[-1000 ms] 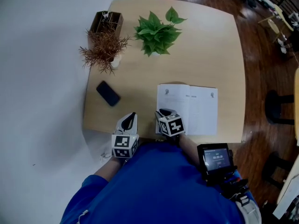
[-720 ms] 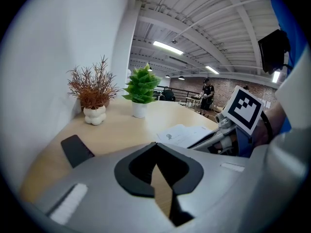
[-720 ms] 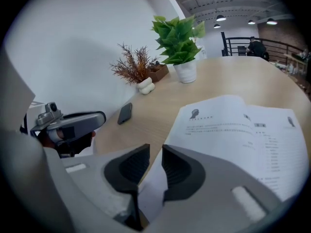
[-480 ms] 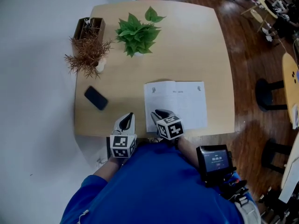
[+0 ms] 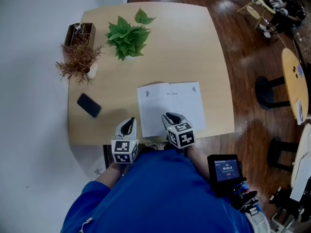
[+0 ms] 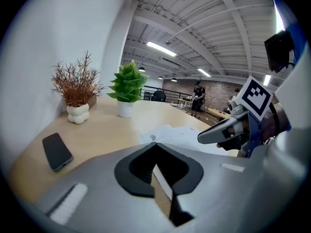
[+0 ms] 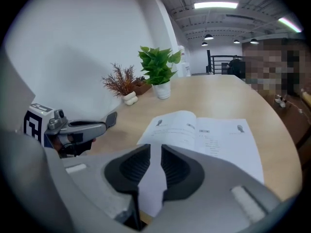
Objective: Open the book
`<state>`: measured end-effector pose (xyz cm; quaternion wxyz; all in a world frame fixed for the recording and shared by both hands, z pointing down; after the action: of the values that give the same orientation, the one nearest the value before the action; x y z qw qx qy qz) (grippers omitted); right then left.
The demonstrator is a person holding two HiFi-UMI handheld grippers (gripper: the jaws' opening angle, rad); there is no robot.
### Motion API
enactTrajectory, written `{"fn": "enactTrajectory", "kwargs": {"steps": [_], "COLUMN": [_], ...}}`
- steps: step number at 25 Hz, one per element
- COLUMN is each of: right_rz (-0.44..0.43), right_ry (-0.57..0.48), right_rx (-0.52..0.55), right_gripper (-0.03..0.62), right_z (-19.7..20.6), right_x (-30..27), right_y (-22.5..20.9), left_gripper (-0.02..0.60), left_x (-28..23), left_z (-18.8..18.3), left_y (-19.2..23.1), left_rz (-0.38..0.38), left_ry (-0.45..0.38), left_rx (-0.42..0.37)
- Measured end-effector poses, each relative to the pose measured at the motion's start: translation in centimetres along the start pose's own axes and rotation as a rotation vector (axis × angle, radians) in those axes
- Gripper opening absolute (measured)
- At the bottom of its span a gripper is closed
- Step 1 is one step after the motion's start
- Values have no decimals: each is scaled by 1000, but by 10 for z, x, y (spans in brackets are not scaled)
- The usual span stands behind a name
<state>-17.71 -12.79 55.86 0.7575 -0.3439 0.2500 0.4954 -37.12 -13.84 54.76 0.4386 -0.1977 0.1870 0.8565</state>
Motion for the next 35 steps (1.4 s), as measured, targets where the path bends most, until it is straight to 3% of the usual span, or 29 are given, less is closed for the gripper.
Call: {"fn": "enactTrajectory", "kwargs": {"steps": [10, 16, 20, 26, 35], "right_rz": [36, 24, 28, 27, -41], "right_ry": [-72, -126, -172, -255, -311], "right_rx": [28, 71, 141, 251, 296], "right_gripper": [60, 48, 41, 15, 3], "right_z": [6, 19, 24, 31, 67], "right_x": [49, 83, 113, 157, 201], "right_y": [-49, -79, -96, -112, -132], "left_gripper": [6, 6, 6, 6, 6], "left_x": [-8, -15, -19, -18, 3], "left_z": [-17, -29, -30, -32, -13], "left_y": [-50, -109, -149, -192, -254], "left_rz": [-42, -67, -66, -112, -192], "left_ry": [-30, -86, -96, -93, -112], "left_rx": [-37, -237, -280, -232, -161]}}
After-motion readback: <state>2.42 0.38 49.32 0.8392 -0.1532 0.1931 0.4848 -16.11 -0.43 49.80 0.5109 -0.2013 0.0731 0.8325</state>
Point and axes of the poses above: the fingertips, and each gripper's own axes: x backward along the fingers, y to its left, z out of its underside, the point moved 6 cm from there along x, backward along the fingers, and after that the axes turned 1 degree about -x, right-handed, at the moved point
